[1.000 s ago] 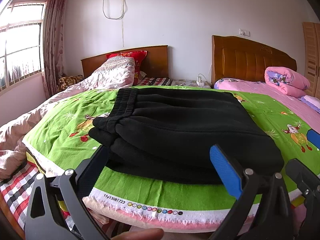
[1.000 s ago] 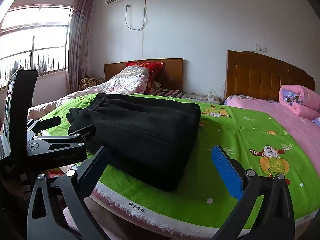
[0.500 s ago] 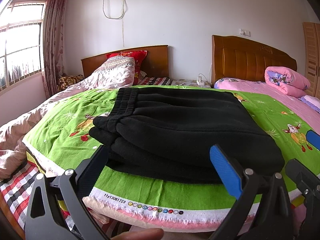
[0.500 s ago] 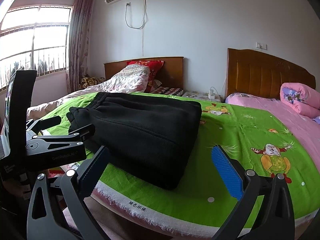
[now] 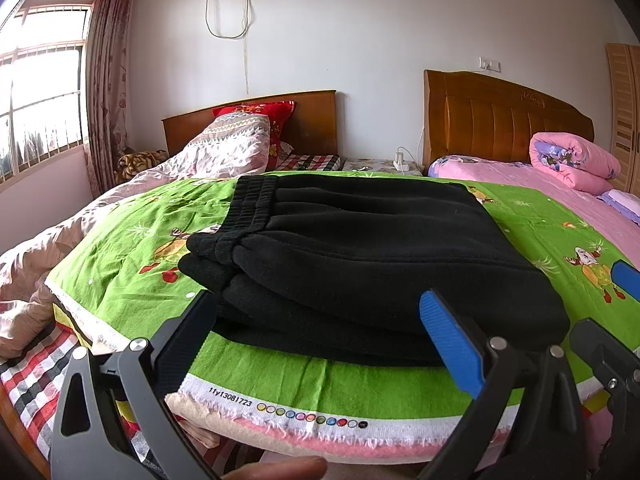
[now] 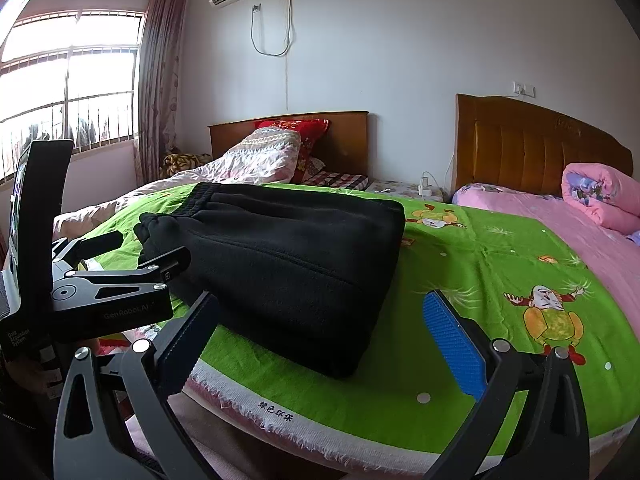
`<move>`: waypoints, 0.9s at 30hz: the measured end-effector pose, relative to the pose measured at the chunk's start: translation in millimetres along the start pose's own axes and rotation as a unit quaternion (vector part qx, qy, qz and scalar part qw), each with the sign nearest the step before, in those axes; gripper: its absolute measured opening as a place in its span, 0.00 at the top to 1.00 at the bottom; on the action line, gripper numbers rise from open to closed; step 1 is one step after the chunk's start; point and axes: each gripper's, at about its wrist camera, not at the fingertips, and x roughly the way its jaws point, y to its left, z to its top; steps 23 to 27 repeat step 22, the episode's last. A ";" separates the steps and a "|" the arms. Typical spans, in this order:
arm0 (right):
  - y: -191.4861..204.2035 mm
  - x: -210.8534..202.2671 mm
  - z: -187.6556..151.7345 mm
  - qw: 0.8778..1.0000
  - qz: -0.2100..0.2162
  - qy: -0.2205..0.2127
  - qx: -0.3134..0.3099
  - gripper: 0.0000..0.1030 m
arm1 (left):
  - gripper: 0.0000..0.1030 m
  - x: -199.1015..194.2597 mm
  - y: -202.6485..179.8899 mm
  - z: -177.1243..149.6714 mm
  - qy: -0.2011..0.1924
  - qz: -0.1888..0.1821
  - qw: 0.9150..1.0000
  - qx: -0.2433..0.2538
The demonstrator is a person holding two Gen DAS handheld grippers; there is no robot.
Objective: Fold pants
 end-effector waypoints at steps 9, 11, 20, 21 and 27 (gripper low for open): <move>0.7 0.0 -0.3 1.000 0.002 0.002 0.001 0.04 | 0.01 0.9 0.2 -1.2 0.003 -0.002 1.000 -0.002; 0.5 -0.1 -0.2 1.000 0.003 0.002 0.001 0.04 | 0.01 0.6 1.0 -2.7 0.003 0.007 1.000 -0.005; 0.8 -1.1 -0.5 1.000 0.004 0.003 0.004 0.04 | 0.01 5.8 3.8 -4.4 0.018 -0.001 1.000 -0.008; 0.8 -1.4 -0.5 1.000 0.004 0.003 0.004 0.04 | 0.01 5.9 3.9 -4.3 0.018 -0.001 1.000 -0.008; -0.3 -1.1 -0.4 1.000 0.005 0.003 0.005 0.04 | 0.01 5.9 4.2 -4.2 0.017 -0.001 1.000 -0.008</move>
